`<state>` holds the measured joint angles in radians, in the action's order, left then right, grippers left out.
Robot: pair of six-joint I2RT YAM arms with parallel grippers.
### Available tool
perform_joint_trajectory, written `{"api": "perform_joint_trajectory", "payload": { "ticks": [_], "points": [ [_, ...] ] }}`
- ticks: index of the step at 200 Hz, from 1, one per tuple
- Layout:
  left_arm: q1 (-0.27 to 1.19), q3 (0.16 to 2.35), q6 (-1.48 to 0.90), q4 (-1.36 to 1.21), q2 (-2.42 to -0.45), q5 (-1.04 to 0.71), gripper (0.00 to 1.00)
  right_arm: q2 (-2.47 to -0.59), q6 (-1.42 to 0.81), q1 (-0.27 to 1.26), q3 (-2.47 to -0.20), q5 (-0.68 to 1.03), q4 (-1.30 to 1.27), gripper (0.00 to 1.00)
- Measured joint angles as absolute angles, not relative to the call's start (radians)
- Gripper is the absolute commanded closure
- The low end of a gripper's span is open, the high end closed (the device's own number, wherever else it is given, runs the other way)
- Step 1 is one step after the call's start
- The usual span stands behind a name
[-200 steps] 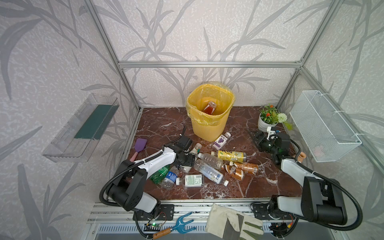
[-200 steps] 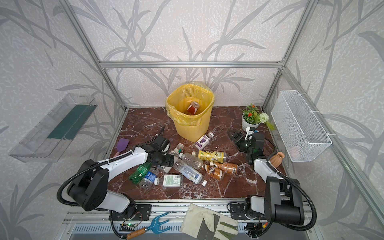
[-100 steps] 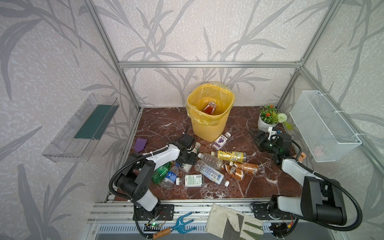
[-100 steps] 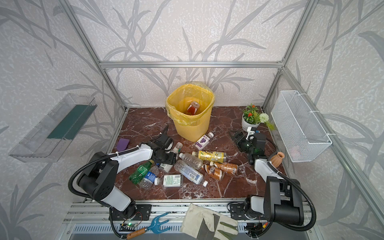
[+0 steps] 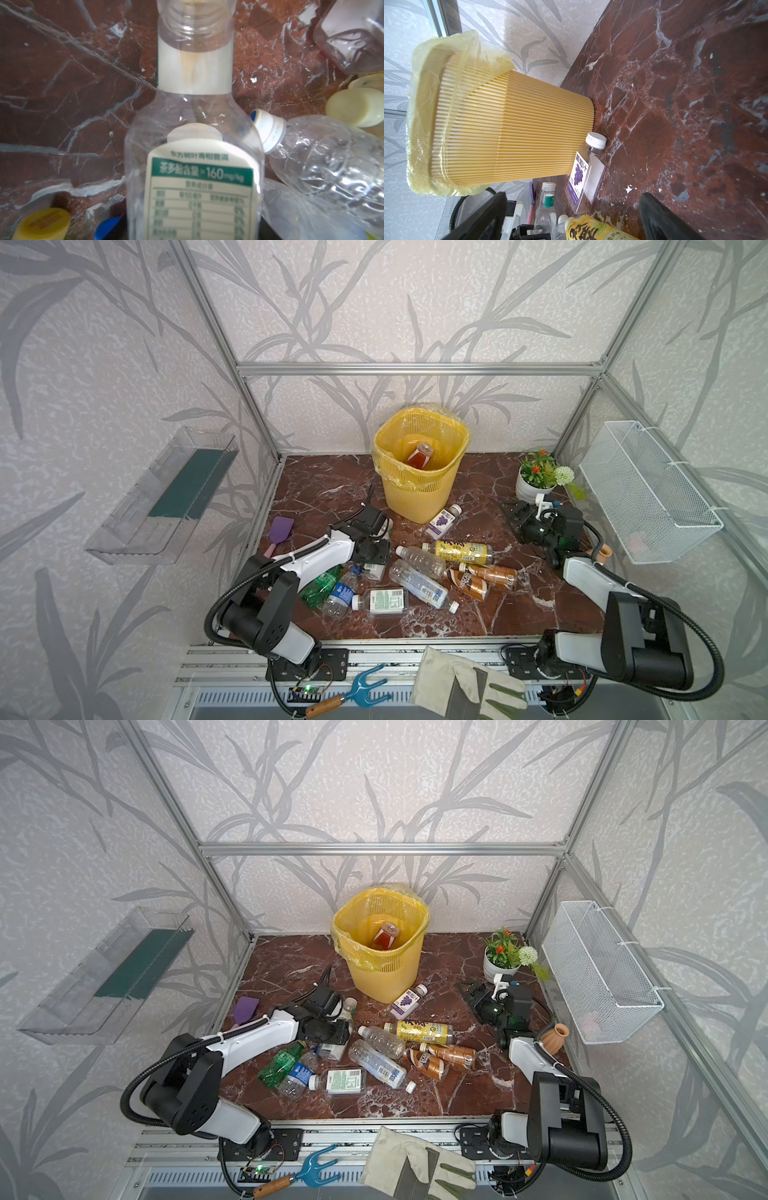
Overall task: Throw the plastic bottles in the bin
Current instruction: 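Close the left gripper on the clear green-labelled bottle and lift it, then carry the bottle over the yellow bin with the left gripper and release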
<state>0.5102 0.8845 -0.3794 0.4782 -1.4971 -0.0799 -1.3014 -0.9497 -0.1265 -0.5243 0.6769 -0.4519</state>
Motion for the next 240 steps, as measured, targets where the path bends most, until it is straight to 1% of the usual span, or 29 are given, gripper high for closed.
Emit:
{"api": "perform_joint_trajectory", "payload": {
  "ticks": [38, 87, 103, 120, 145, 166, 178, 190, 203, 219, 225, 240],
  "points": [
    [0.509, 0.839, -0.430, 0.455, -1.369, -0.009, 0.42, -1.302, -0.954, -0.126, -0.524, 0.687, -0.453, 0.01],
    [0.496, 0.803, -0.515, 0.442, -1.098, 0.163, 0.39, -1.302, -0.957, -0.126, -0.524, 0.694, -0.468, 0.01],
    [0.479, 0.804, -0.537, 0.425, -1.018, 0.207, 0.39, -1.302, -0.960, -0.126, -0.524, 0.698, -0.472, 0.01],
    [0.456, 0.806, -0.553, 0.385, -0.952, 0.242, 0.37, -1.302, -0.962, -0.126, -0.524, 0.701, -0.478, 0.01],
    [0.392, 0.819, -0.587, 0.298, -0.913, 0.233, 0.36, -1.302, -0.969, -0.126, -0.524, 0.706, -0.489, 0.00],
    [0.317, 0.854, -0.635, 0.200, -0.939, 0.175, 0.37, -1.302, -0.974, -0.126, -0.524, 0.709, -0.500, 0.01],
    [0.288, 0.899, -0.657, 0.144, -0.987, 0.136, 0.42, -1.302, -0.976, -0.126, -0.524, 0.709, -0.508, 0.00],
    [0.279, 0.976, -0.654, 0.112, -1.061, 0.079, 0.44, -1.302, -0.978, -0.126, -0.524, 0.711, -0.514, 0.01],
    [0.283, 1.121, -0.622, 0.110, -1.172, -0.009, 0.47, -1.302, -0.979, -0.126, -0.523, 0.714, -0.519, 0.01],
    [0.318, 1.378, -0.563, 0.141, -1.339, -0.089, 0.47, -1.302, -0.979, -0.126, -0.521, 0.716, -0.521, 0.00],
    [0.336, 1.472, -0.538, 0.163, -1.395, -0.107, 0.45, -1.301, -0.979, -0.126, -0.520, 0.717, -0.521, 0.00],
    [0.381, 1.691, -0.481, 0.225, -1.528, -0.142, 0.30, -1.300, -0.980, -0.126, -0.517, 0.717, -0.523, 0.01]
  ]
}}
